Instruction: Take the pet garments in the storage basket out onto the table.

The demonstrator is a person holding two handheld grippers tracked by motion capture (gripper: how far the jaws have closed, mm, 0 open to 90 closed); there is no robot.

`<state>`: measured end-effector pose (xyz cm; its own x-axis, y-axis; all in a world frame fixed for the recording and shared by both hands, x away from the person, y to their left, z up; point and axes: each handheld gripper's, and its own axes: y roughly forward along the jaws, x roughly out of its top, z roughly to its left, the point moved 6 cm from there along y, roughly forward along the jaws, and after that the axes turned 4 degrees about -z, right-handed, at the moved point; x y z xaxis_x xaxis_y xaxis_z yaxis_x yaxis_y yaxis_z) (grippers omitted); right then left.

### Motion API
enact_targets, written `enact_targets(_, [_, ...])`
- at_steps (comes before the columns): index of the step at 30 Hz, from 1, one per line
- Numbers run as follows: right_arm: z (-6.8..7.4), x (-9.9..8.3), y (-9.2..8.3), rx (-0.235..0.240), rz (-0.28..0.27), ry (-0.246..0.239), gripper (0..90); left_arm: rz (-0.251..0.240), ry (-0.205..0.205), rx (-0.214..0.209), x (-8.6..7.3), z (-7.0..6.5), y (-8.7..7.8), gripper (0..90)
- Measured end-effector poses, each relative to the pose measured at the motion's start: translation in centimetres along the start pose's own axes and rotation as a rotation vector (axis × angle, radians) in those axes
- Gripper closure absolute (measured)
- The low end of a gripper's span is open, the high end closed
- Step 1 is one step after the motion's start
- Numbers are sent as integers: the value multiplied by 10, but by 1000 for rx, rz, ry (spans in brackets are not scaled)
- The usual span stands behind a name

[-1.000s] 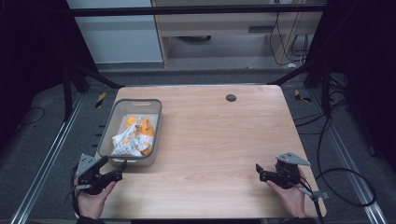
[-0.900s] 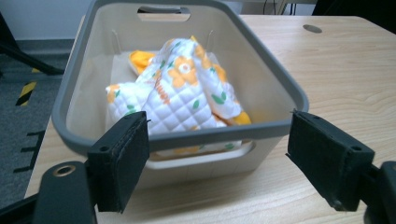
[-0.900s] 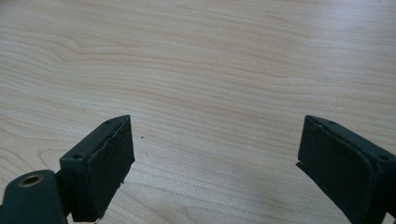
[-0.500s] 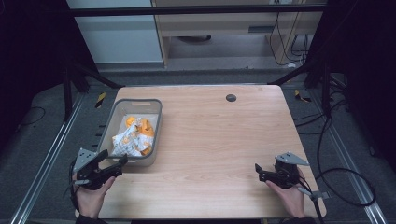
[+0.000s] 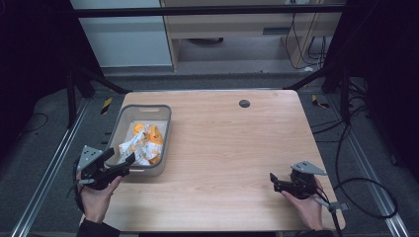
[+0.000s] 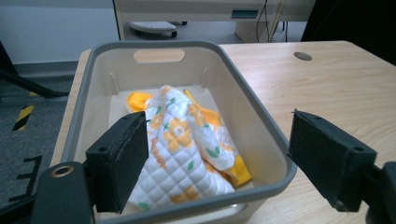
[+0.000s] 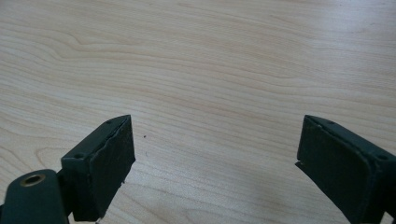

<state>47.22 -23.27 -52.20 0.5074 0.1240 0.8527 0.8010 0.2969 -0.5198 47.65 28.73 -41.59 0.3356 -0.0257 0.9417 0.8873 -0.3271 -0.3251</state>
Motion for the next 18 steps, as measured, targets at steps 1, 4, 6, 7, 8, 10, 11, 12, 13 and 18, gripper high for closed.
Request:
enact_targets(1, [0, 0, 1, -3, -2, -9, 111, 0, -1, -1, 1, 0, 1, 193])
enact_targets(4, [0, -1, 1, 1, 1, -9, 111, -2, -3, -2, 6, 1, 4, 192])
enact_targets(6, [1, -1, 0, 2, 0, -12, 112, -1, -4, -2, 9, 1, 6, 191])
enact_targets(7, [0, -1, 0, 0, 0, -12, 112, -2, -6, -5, 13, 2, 8, 191])
enact_targets(8, [1, -1, 0, 1, 0, -11, 112, -3, -6, -2, 16, 3, 9, 190])
enact_targets(10, [1, -1, 0, 1, 2, -12, 112, -3, -5, 1, 21, 5, 12, 190])
enact_targets(11, [2, -2, 1, 4, 6, -17, 113, -6, -7, -1, 23, 6, 13, 190])
enact_targets(12, [2, -2, 1, 5, 7, -18, 113, -6, -7, -1, 23, 6, 13, 189])
enact_targets(13, [2, -2, 1, 5, 7, -18, 113, -6, -10, -3, 25, 6, 15, 189])
enact_targets(18, [2, -1, 1, 4, 5, -18, 113, 15, -4, 4, 31, 10, 27, 185])
